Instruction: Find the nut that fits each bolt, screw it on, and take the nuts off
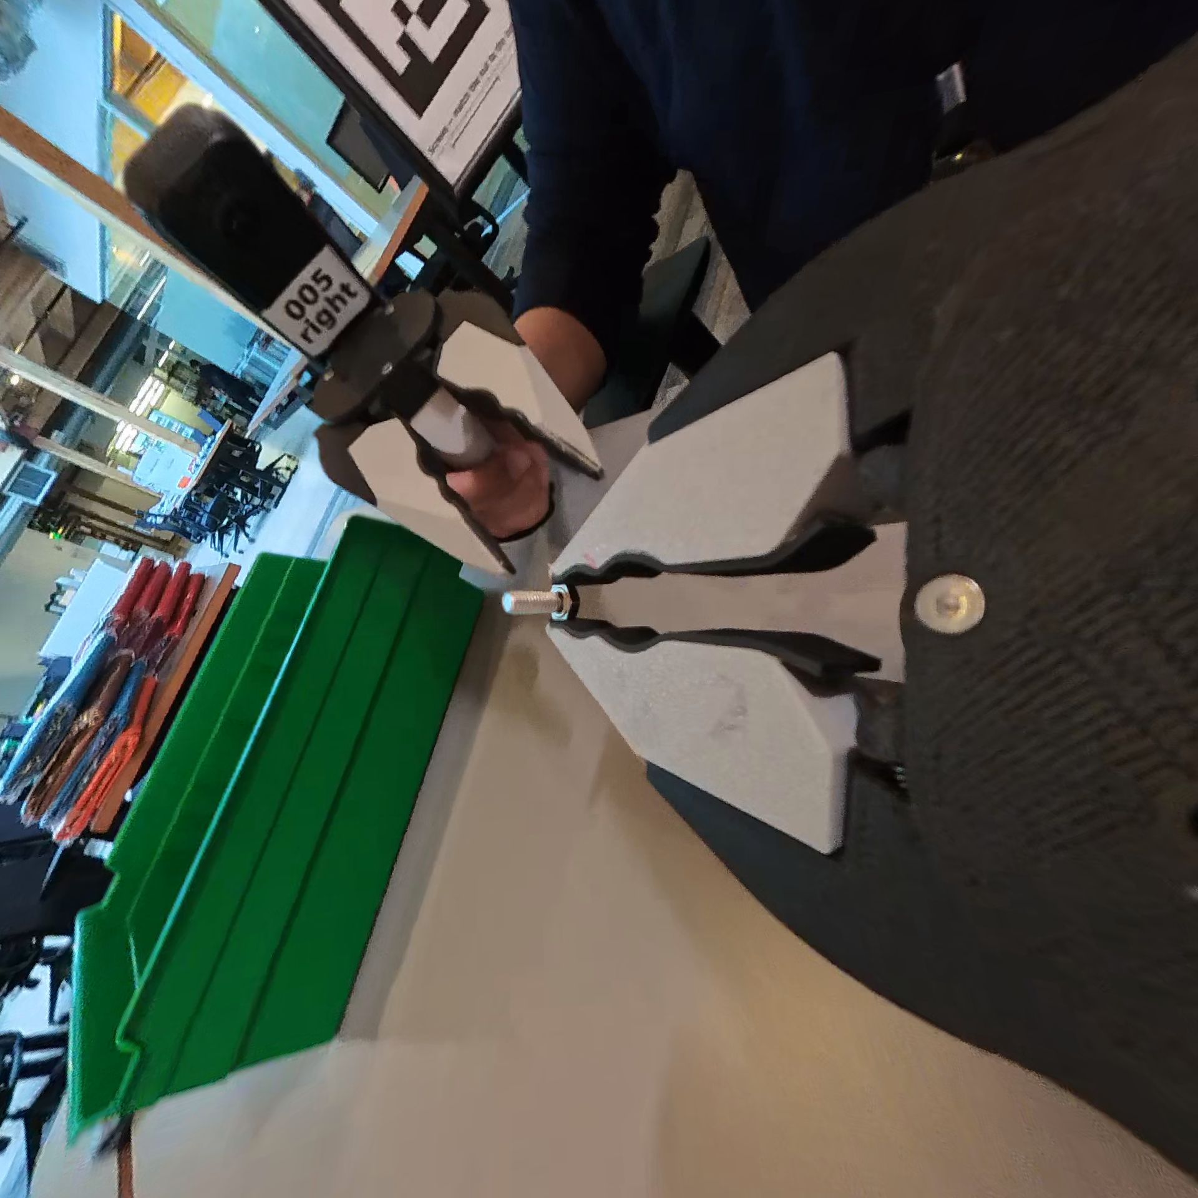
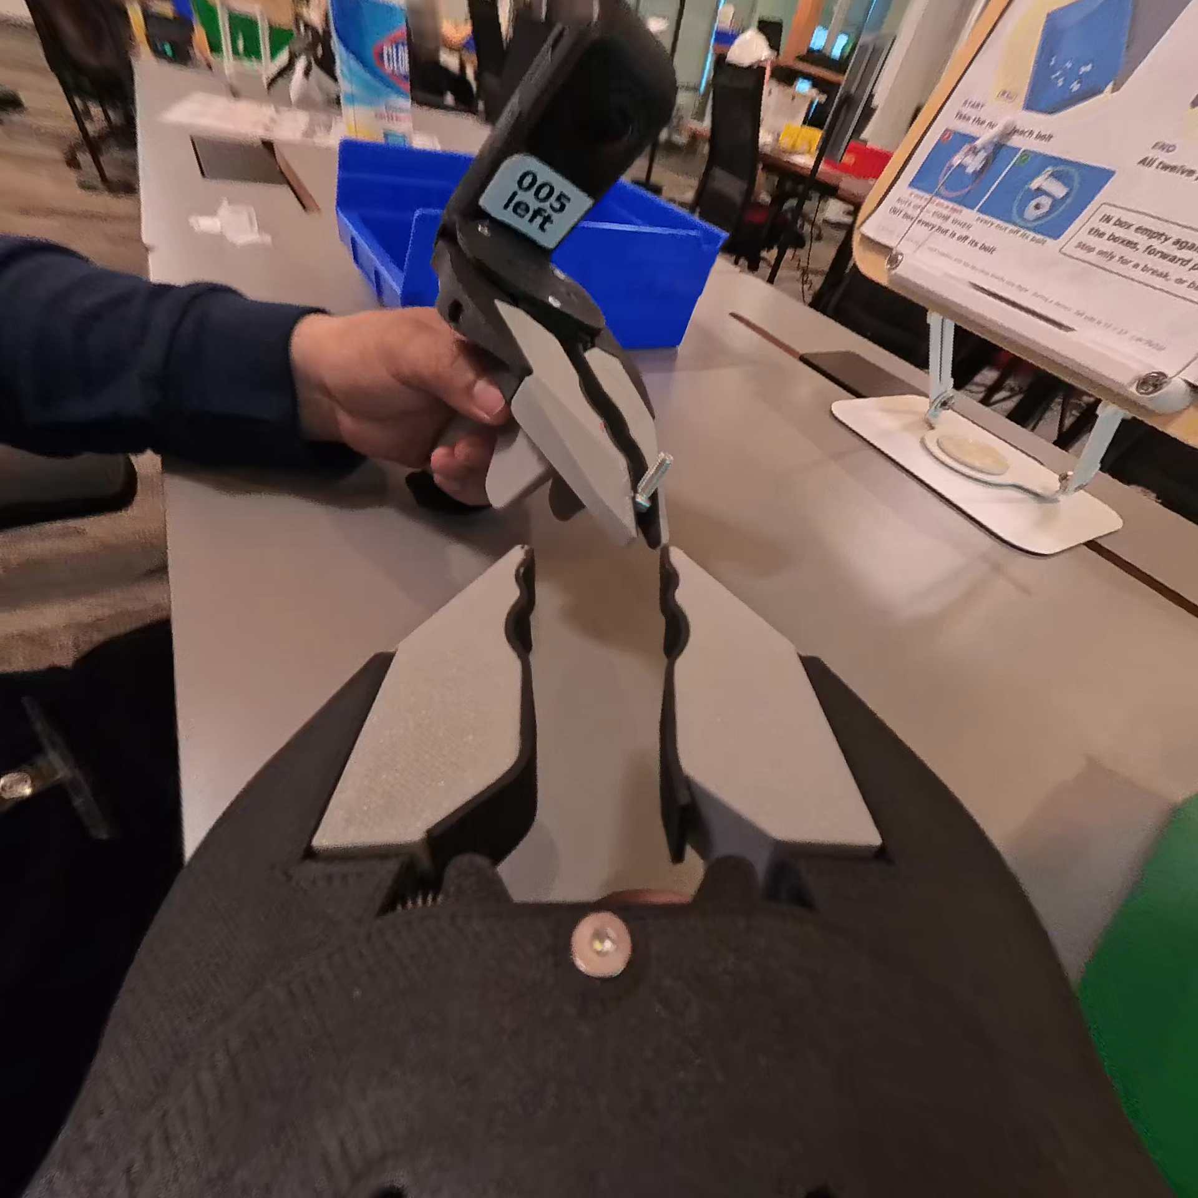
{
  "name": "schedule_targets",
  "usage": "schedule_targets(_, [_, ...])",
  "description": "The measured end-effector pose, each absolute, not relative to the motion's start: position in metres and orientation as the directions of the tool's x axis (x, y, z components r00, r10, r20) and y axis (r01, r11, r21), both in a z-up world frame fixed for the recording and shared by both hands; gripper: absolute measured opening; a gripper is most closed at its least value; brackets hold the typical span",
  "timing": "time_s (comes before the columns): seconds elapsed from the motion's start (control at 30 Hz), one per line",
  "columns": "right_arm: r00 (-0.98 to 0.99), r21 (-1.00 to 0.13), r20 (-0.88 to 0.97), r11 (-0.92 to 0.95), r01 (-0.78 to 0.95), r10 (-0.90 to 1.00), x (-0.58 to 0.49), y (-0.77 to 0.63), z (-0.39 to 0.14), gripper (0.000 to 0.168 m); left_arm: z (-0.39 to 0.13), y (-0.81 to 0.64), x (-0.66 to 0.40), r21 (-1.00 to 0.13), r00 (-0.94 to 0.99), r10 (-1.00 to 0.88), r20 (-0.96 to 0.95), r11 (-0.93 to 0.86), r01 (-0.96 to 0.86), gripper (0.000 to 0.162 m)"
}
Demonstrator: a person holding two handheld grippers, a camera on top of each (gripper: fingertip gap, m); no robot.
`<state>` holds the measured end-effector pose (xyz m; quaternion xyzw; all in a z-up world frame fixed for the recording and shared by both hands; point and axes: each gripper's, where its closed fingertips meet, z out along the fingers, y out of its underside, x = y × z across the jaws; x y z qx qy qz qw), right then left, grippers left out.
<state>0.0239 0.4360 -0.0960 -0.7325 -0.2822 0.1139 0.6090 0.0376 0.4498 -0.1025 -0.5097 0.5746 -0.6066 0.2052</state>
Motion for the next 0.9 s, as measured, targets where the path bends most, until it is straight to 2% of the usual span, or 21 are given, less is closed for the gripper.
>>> schedule_targets(0.07, [0.826, -0.966, 0.155, -0.09, 0.241, 0.542, 0.025, 0.441, -0.099, 0.036, -0.102, 0.456, 0.037, -0.893, -0.38, -0.827, 0.415, -0.292, -0.342, 0.007])
schedule_targets(0.23, [0.85, -0.959, 0.231, -0.037, 0.281, 0.474, 0.035, 0.45, -0.092, 0.036, -0.093, 0.453, 0.034, -0.858, -0.41, -0.762, 0.502, -0.379, -0.346, 0.007])
schedule_targets(0.4, [0.802, -0.921, 0.335, -0.008, 0.39, 0.494, 0.02, 0.454, -0.096, 0.036, -0.092, 0.443, 0.031, -0.83, -0.445, -0.706, 0.551, -0.409, -0.379, 0.007])
schedule_targets(0.5, [0.765, -0.864, 0.477, 0.069, 0.499, 0.433, 0.02, 0.455, -0.085, 0.033, -0.1, 0.442, 0.031, -0.809, -0.428, -0.697, 0.576, -0.41, -0.421, 0.007])
schedule_targets(0.67, [0.607, -0.698, 0.687, 0.131, 0.704, 0.399, 0.014, 0.457, -0.092, 0.024, -0.099, 0.439, 0.026, -0.753, -0.447, -0.61, 0.654, -0.47, -0.46, 0.007])
schedule_targets(0.73, [0.566, -0.65, 0.731, 0.136, 0.748, 0.381, 0.014, 0.46, -0.096, 0.023, -0.099, 0.438, 0.025, -0.731, -0.452, -0.577, 0.68, -0.488, -0.477, 0.007])
schedule_targets(0.9, [0.53, -0.617, 0.762, 0.171, 0.768, 0.372, 0.009, 0.461, -0.096, 0.021, -0.1, 0.434, 0.023, -0.69, -0.457, -0.518, 0.723, -0.511, -0.513, 0.007])
